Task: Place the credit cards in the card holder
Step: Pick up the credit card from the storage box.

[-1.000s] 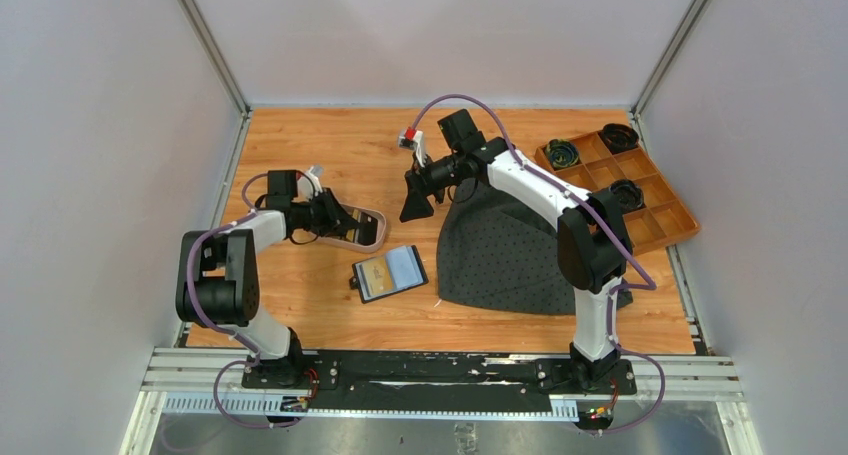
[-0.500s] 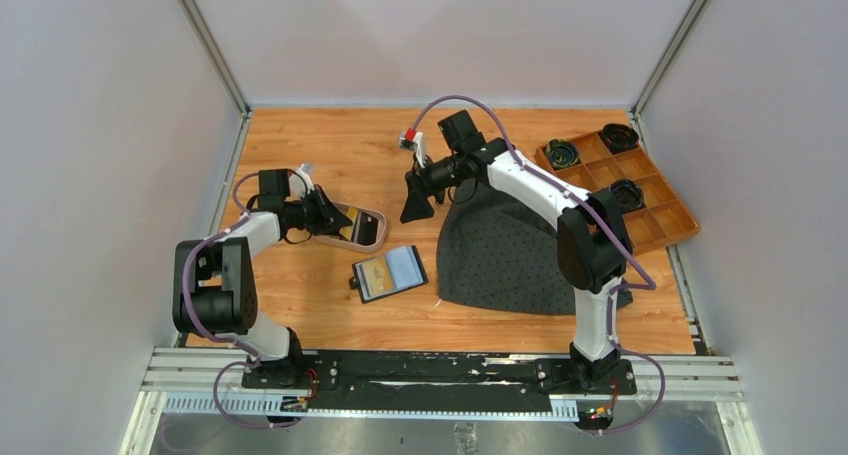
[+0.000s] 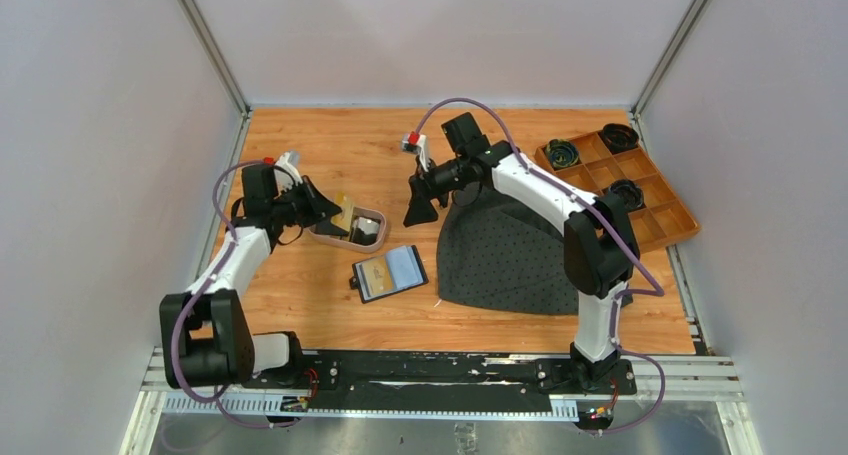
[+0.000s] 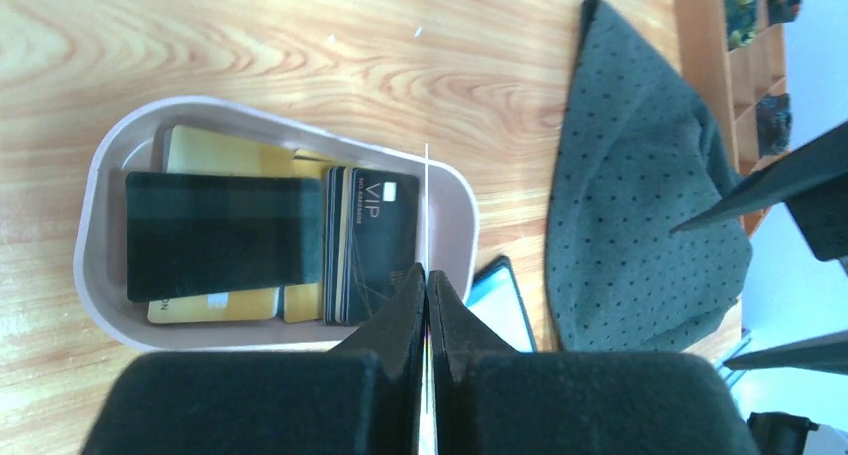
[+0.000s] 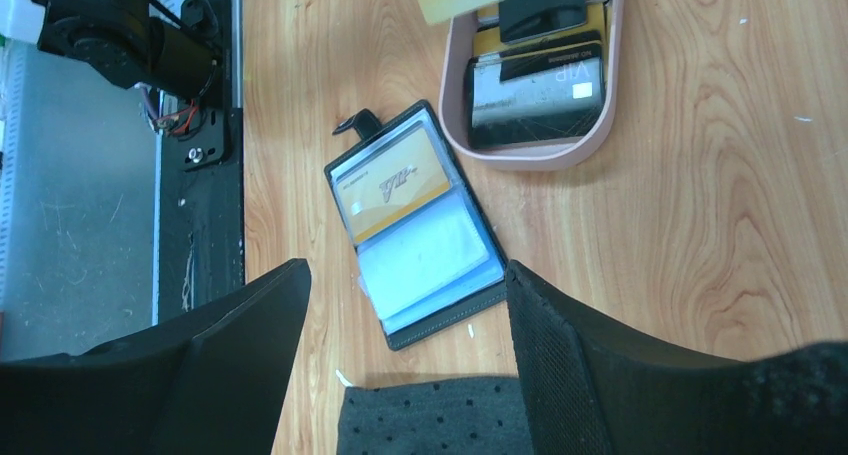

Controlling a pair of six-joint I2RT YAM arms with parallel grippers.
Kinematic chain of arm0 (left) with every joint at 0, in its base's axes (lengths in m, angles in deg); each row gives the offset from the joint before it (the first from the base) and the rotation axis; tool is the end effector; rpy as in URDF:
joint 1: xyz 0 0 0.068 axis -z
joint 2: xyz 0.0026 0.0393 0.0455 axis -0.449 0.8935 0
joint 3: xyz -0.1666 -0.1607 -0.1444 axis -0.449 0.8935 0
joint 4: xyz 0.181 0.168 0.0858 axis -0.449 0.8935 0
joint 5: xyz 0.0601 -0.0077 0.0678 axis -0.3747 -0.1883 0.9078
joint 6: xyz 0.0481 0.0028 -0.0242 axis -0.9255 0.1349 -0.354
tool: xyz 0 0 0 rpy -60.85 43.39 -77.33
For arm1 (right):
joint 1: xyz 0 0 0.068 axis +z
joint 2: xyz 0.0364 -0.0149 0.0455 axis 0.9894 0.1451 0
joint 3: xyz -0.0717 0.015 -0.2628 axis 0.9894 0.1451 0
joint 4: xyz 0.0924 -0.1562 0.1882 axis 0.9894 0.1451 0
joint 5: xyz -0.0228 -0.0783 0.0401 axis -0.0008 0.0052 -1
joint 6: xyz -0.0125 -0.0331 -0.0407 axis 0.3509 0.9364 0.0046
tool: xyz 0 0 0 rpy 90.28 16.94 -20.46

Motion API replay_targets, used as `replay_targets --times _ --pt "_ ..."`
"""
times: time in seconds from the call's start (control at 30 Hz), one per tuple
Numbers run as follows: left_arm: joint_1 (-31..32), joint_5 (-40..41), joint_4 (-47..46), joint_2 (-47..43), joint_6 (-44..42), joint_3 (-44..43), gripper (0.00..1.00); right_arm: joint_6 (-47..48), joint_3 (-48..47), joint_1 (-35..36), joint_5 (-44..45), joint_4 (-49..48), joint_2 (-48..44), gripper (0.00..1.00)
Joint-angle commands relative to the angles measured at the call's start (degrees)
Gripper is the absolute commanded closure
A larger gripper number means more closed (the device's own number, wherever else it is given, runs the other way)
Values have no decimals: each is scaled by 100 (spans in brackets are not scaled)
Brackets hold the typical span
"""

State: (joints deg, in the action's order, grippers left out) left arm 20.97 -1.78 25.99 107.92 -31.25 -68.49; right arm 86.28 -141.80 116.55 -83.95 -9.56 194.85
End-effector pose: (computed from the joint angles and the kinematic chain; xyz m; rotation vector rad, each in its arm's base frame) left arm 0.2674 0.0068 0.2165 -0.2970 2.2550 -0.8595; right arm 0.3370 0.2705 0.2747 -1.3461 1.8178 1.3083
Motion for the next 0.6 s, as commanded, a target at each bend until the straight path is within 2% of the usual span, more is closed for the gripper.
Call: replay_targets --times 0.0,0.27,0.43,0.57 --pt "-39 -173 -276 -601 68 140 100 352 244 51 -220 11 -500 25" --pt "141 -1118 -645 -1510 465 557 100 1047 1059 44 -702 10 -1469 24" --pt "1028 -1011 -699 -2289 499 863 100 1240 1702 42 -951 -5 -1988 22" --pt "1801 -768 -904 -2667 508 1097 100 962 2169 40 -1228 -300 -2145 22"
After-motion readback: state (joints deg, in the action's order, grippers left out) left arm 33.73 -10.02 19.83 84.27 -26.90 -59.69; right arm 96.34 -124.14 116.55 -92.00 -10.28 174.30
